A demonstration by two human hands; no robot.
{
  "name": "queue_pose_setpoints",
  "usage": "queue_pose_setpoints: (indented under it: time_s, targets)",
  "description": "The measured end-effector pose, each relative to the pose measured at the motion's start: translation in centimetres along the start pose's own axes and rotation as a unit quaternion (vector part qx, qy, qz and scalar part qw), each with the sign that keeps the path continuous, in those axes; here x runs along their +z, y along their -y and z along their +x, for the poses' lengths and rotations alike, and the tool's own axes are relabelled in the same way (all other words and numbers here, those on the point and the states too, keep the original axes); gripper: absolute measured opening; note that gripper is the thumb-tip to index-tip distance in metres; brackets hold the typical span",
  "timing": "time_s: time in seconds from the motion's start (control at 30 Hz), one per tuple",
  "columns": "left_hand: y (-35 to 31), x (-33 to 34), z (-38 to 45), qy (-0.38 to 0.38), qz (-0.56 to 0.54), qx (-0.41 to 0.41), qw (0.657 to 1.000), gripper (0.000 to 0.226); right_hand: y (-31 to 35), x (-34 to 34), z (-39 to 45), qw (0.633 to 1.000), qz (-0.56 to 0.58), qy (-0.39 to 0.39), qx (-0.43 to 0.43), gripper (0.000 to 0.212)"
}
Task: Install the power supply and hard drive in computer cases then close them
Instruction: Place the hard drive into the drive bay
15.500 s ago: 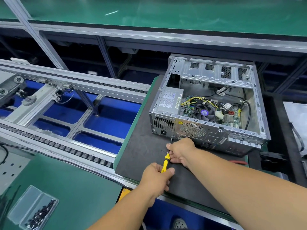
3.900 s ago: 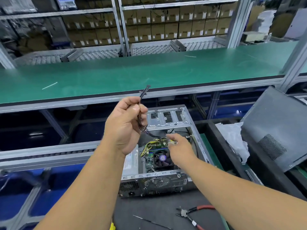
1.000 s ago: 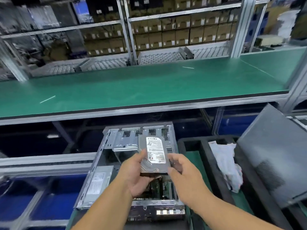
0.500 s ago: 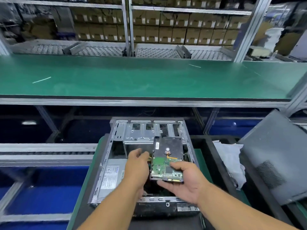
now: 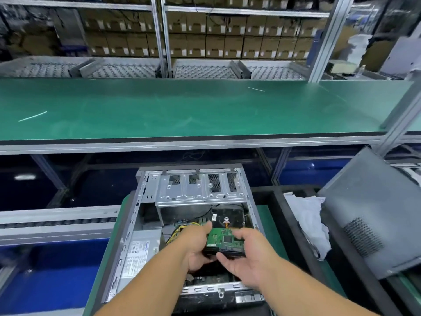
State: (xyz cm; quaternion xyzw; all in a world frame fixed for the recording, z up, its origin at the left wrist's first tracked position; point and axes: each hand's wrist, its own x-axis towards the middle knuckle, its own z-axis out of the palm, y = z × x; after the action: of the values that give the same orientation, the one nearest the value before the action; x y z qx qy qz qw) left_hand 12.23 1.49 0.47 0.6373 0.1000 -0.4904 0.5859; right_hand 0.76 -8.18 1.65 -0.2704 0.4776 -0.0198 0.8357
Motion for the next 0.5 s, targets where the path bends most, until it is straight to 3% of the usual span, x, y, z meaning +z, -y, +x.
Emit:
queue_pose_setpoints:
  time_s: [0.2,0.33,0.5]
  targets:
    - [-0.3,1.3,1.8,-0.014,-0.016,0.041,0.999,0.032,-0.3,0.7,0.3,0.995,0.082,-0.05,0.021,0.02]
    - [-0.1,1.6,2.6,-0.02,-0.057,0.053,0.997,0.031,-0.3,1.0,1.0,0.991,0.134,-0.029,0.0,0.015]
    - [-0.2,1.8,3.2,-0.004,-0.032,0.076,0.997,0.03,-1.0,1.1,1.6,0.983,0.176,-0.034,-0.028,0.038]
